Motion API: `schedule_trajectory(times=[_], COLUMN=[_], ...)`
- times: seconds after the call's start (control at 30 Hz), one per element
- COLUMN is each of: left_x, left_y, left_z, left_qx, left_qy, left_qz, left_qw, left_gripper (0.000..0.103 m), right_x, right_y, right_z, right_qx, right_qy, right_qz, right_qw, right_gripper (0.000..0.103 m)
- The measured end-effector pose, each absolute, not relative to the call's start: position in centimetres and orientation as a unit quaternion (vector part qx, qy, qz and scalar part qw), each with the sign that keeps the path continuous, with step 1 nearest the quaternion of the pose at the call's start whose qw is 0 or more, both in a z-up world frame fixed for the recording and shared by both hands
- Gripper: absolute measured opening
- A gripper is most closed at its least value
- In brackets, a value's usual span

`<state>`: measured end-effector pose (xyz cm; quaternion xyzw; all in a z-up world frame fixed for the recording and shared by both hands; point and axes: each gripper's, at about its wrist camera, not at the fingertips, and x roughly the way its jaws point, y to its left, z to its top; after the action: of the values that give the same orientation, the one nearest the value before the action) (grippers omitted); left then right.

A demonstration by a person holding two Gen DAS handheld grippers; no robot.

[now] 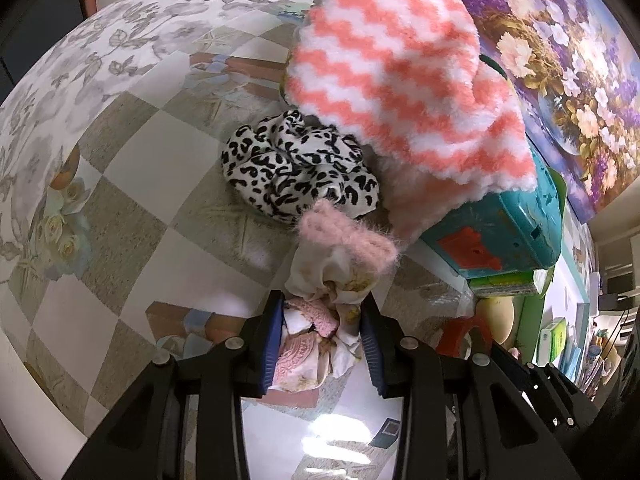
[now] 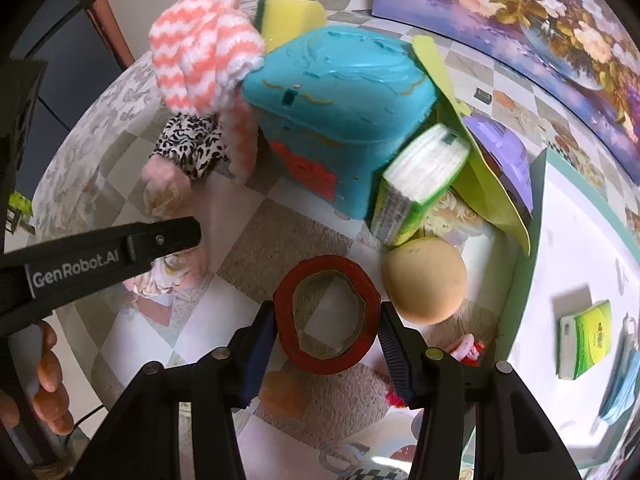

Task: Organize soft objects
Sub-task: 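Grasp the pink cloth bundle with the left tool while the right tool grasps the red ring, then carry the pink cloth with the left tool while the right tool carries the red ring to the tray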

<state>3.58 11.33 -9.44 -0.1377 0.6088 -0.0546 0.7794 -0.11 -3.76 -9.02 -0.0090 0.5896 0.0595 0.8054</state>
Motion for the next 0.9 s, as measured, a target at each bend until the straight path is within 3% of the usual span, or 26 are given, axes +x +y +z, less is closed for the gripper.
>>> schedule_trajectory(times=[0.3, 0.47, 0.9], left_x=[3.4, 2.9, 1.6], left_y=[10.1, 9.8, 6.2], left_z=[-9.8, -10.1, -5.7], left_qx=[-0.123, -0.132, -0.092], left_qy=[0.609, 0.607, 0.567], left_qz=[-0.053, -0.053, -0.059], left_qw=[0.781, 0.782, 0.817], left_gripper=[0.037, 0.029, 0.026], right_x=[-1.1, -1.6, -3.0], right_y=[-6.2, -8.0, -11.9], right_z=[-7.2, -5.8, -1.8], right_qx=[0.026, 0.055, 0.116], right_qy=[0.581, 0.573, 0.536], right_qz=[0.058, 0.05, 0.038], right_qw=[0.811, 0.816, 0.835], right_gripper=[0.054, 0.054, 0.054])
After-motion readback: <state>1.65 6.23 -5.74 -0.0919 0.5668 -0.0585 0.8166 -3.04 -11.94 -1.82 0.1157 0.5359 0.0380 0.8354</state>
